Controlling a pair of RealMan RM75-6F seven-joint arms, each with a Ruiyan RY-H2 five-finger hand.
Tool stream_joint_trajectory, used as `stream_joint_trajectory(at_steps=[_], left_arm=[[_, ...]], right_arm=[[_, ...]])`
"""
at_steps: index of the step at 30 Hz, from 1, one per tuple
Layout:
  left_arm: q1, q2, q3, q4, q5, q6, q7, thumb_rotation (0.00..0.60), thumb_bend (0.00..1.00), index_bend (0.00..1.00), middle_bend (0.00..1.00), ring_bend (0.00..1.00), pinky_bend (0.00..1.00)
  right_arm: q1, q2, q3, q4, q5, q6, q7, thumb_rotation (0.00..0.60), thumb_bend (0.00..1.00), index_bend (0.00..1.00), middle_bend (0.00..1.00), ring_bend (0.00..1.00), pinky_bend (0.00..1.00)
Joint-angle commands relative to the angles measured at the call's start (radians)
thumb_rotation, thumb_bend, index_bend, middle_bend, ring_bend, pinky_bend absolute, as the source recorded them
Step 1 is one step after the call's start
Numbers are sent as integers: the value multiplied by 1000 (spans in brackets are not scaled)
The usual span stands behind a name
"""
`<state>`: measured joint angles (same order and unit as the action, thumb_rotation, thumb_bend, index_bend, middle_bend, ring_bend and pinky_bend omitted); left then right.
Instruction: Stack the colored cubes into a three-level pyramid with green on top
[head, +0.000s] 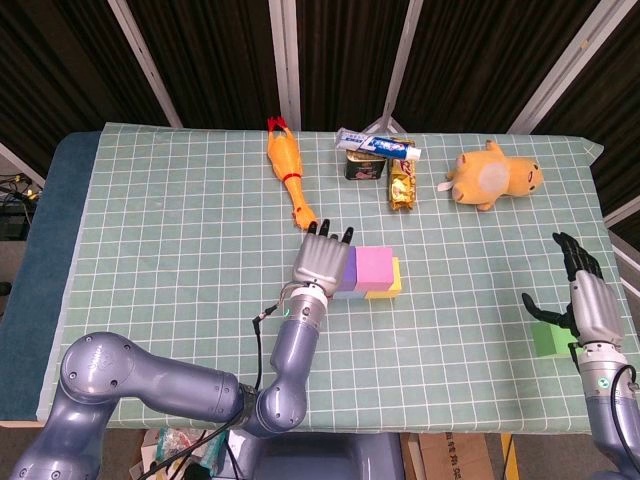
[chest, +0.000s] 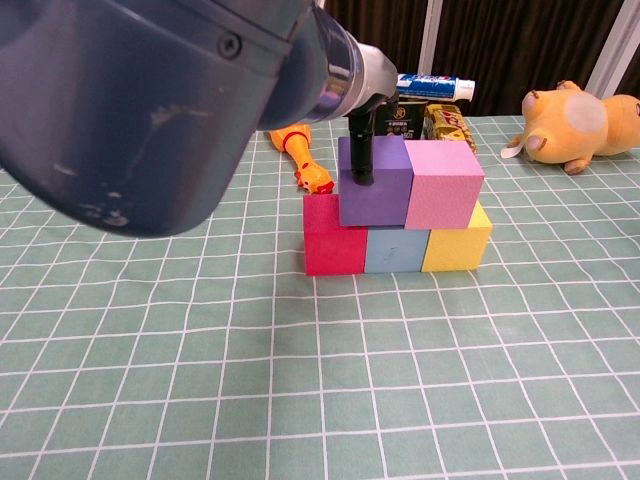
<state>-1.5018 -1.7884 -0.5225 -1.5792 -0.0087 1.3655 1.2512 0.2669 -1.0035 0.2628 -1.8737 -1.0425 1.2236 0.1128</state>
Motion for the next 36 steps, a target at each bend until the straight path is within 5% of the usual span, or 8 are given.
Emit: stream_joint_trajectory(at_steps=[1, 36], left_arm=[[-2, -2, -1, 2, -1, 0, 4, 600, 430, 1, 335, 53, 110], [-7, -23, -10, 22, 5, -1, 33, 600, 348, 0, 286, 53, 110]], right_arm=[[0, 0, 0, -1, -1, 0, -1, 600, 318, 0, 0, 0, 0], [-1, -1, 1, 1, 0, -4, 8, 600, 318, 0, 0, 0, 0]])
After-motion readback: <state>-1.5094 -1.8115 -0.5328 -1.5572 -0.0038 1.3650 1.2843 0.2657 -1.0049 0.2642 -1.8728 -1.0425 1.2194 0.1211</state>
